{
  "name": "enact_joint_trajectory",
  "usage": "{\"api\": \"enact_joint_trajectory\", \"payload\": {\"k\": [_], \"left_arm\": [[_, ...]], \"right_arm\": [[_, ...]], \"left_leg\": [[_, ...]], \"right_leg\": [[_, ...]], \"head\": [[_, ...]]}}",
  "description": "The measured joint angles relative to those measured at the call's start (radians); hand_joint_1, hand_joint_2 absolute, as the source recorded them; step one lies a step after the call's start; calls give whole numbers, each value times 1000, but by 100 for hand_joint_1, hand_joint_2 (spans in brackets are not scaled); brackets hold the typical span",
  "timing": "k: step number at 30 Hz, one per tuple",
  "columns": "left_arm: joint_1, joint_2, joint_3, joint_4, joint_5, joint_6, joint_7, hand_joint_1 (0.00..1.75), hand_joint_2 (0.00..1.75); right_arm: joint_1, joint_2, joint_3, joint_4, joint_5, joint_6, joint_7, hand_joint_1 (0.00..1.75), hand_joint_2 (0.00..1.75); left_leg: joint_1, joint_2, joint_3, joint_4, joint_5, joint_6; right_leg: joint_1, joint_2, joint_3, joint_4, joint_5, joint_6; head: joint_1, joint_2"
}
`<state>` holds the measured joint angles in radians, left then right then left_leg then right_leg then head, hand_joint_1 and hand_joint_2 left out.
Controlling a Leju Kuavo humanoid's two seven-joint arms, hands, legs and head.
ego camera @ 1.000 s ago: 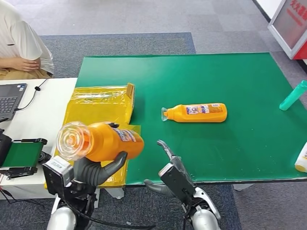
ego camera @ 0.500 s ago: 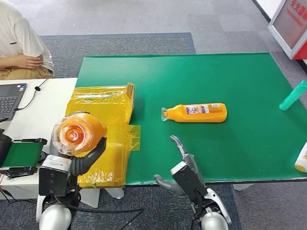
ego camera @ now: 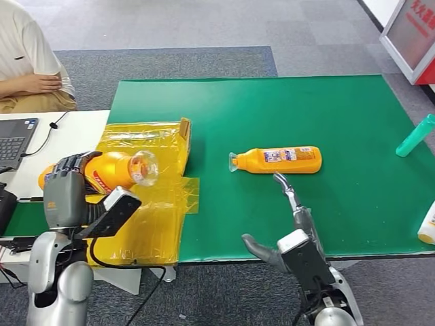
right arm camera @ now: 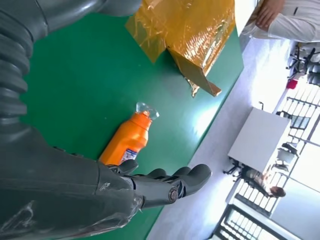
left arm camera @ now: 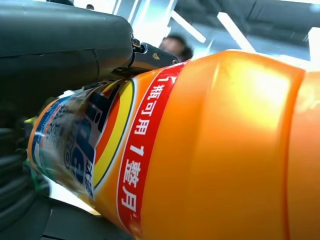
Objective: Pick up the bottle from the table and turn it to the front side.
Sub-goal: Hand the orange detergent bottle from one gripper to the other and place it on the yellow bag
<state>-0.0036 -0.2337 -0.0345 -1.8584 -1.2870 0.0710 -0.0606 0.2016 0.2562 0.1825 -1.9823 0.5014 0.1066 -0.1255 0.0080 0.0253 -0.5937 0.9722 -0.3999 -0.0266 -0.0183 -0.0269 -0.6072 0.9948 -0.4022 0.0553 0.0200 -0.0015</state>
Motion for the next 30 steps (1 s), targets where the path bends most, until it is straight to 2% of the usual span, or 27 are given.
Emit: {"api": "enact_joint_trajectory", "payload": {"k": [8, 13, 18, 24, 30], "left_arm": [[-40, 10, 42, 73, -102, -122, 49, 175, 175], [-78, 80, 45, 158, -125, -198, 39, 175, 175], [-112, 147, 47, 229, -152, -218, 40, 175, 175], [-142, 175, 46, 262, -225, -216, 47, 175, 175], [-181, 216, -11, 280, -264, -217, 58, 175, 175]], "right_arm": [[15, 3, -33, -59, -24, 60, -24, 0, 175], [12, 3, -43, -83, -61, 80, -46, 0, 175], [11, 3, -46, -93, -62, 80, -52, 0, 175], [12, 3, -53, -131, 31, -26, -120, 0, 175], [11, 3, -55, -176, 43, -34, -139, 0, 175]], "left_leg": [[0, 0, 0, 0, 0, 0], [0, 0, 0, 0, 1, -1], [1, 0, 0, 0, 1, -1], [0, 0, 0, 0, 1, -1], [1, 0, 0, 0, 2, -1]], "right_leg": [[0, 0, 0, 0, 0, 0], [0, 1, 0, 0, 0, 0], [1, 1, 0, 1, 0, -1], [0, 0, -1, 1, 0, -1], [1, 1, -1, 1, 0, -1]], "head": [[0, 0], [0, 0], [0, 0], [0, 0], [0, 0]]}}
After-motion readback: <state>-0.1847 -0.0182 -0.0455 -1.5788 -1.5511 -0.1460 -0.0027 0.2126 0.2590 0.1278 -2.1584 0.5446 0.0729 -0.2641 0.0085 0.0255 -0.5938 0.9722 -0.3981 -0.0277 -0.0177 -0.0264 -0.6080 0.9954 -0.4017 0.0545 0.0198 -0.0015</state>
